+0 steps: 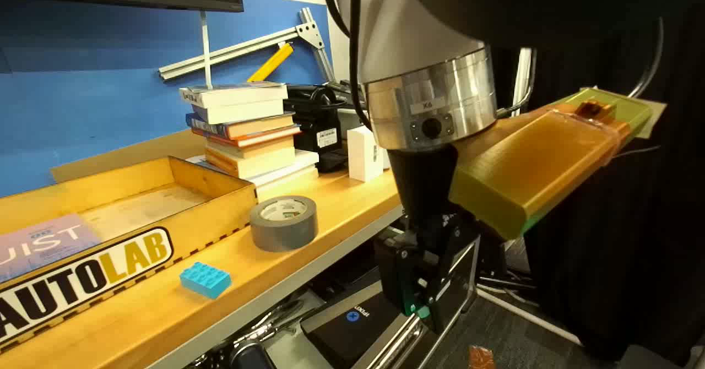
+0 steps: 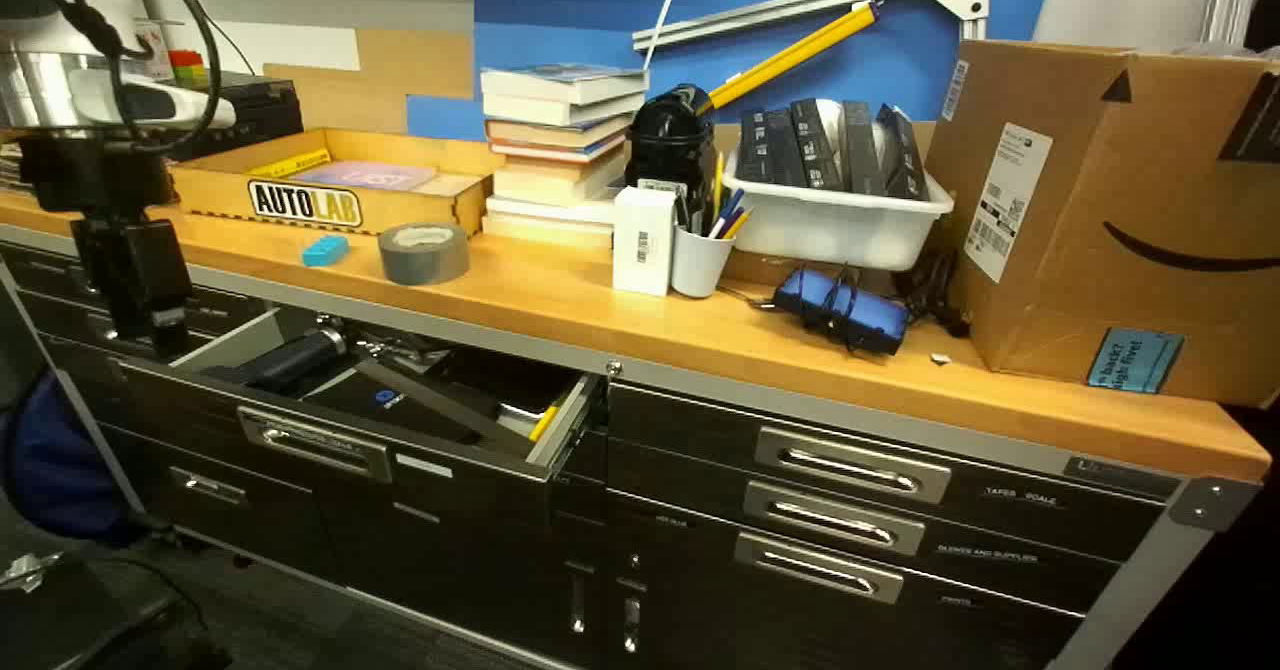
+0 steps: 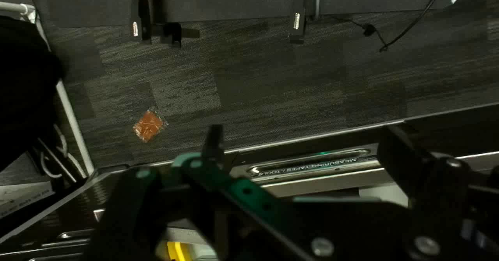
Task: Put the blue Lego in the open drawer and then close the drawer
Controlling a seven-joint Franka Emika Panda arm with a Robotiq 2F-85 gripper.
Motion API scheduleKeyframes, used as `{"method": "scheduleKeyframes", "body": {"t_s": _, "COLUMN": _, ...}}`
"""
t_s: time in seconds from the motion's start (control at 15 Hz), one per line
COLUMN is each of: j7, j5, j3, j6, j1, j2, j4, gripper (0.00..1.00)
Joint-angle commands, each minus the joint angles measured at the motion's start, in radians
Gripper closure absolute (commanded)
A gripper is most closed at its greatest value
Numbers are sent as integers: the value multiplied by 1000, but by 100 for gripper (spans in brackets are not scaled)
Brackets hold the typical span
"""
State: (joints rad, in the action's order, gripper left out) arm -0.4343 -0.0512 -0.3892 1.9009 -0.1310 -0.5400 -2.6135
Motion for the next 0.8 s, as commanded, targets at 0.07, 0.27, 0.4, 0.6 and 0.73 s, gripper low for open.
{"method": "scheduleKeyframes", "body": {"t_s": 0.07, "j7": -11, "j5": 12, "j3": 22, "j6": -2, "j1": -23, "j2": 4, "j4": 4, "gripper": 0}}
{"method": "scheduleKeyframes", "body": {"t_s": 0.27, "j7": -11, "j5": 12, "j3": 22, "j6": -2, "j1": -23, "j2": 4, "j4": 4, "gripper": 0}}
{"method": "scheduleKeyframes", "body": {"t_s": 0.4, "j7": 3, "j5": 19, "j3": 26, "j6": 31, "j1": -12, "j2": 51, "j4": 35, "gripper": 0}}
{"method": "scheduleKeyframes", "body": {"t_s": 0.6, "j7": 12, "j5": 27, "j3": 20, "j6": 173, "j1": -8, "j2": 169, "j4": 122, "gripper": 0}}
{"method": "scheduleKeyframes", "body": {"t_s": 0.73, "j7": 10, "j5": 42, "j3": 8, "j6": 273, "j1": -9, "j2": 275, "j4": 205, "gripper": 0}}
